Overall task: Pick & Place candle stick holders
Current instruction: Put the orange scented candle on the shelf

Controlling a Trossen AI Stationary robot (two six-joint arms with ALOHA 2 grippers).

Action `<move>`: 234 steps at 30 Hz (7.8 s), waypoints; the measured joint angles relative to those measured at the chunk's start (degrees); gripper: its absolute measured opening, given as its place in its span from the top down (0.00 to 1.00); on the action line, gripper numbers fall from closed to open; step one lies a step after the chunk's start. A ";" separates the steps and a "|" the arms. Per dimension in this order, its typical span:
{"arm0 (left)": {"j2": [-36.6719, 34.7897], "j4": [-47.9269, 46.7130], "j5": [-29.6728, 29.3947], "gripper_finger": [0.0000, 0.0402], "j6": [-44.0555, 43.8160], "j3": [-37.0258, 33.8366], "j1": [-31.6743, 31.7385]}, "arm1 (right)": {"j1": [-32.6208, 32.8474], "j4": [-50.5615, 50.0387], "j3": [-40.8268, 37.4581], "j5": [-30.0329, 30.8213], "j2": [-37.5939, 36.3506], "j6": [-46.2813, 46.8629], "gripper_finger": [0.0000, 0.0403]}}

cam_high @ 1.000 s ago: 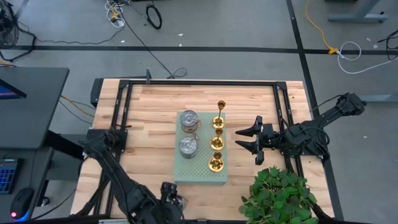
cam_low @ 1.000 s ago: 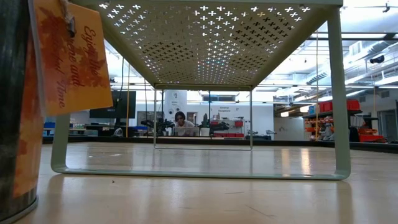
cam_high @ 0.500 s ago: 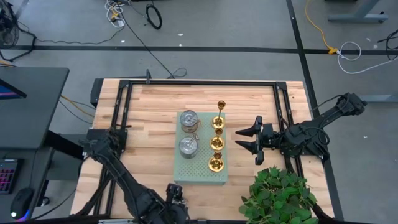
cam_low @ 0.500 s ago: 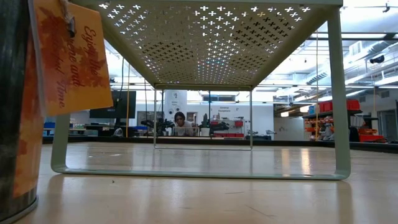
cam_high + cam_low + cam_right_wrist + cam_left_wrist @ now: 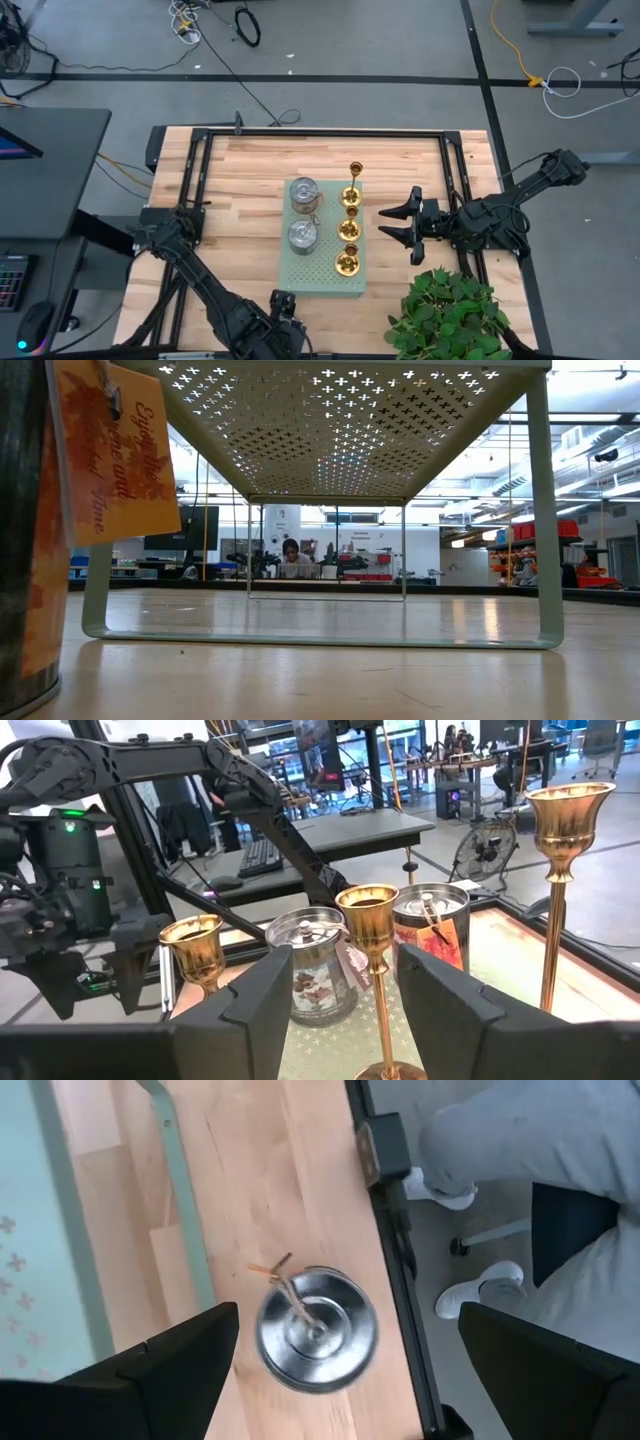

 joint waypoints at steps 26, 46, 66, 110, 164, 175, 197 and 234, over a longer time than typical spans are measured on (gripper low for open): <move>-0.15 -1.28 0.45 0.00 1.15 -2.15 1.06 | 0.02 0.00 0.00 0.00 0.00 0.00 0.54; -0.04 3.36 0.08 0.00 1.15 -12.91 0.82 | 0.02 0.00 0.00 0.00 0.00 0.00 0.54; -1.08 9.66 1.47 0.00 0.98 -18.24 0.51 | 0.02 0.00 0.00 -0.01 0.00 0.00 0.54; -0.03 11.25 5.12 0.00 0.70 -18.82 0.08 | 0.00 0.00 0.00 0.00 0.00 0.00 0.54; 0.05 14.38 0.84 0.08 0.63 -18.88 0.09 | 0.02 0.00 0.00 0.00 0.01 0.00 0.54; -0.80 7.26 -2.98 0.08 1.21 -8.58 -1.20 | 0.01 0.00 0.00 -0.01 0.02 0.00 0.54; -9.76 -11.79 -12.53 0.08 10.03 6.95 5.22 | 0.01 0.00 0.00 -0.01 0.02 0.00 0.54; -9.57 -12.96 -0.78 0.04 14.32 6.45 16.30 | 0.00 0.00 0.00 -0.02 0.02 0.00 0.54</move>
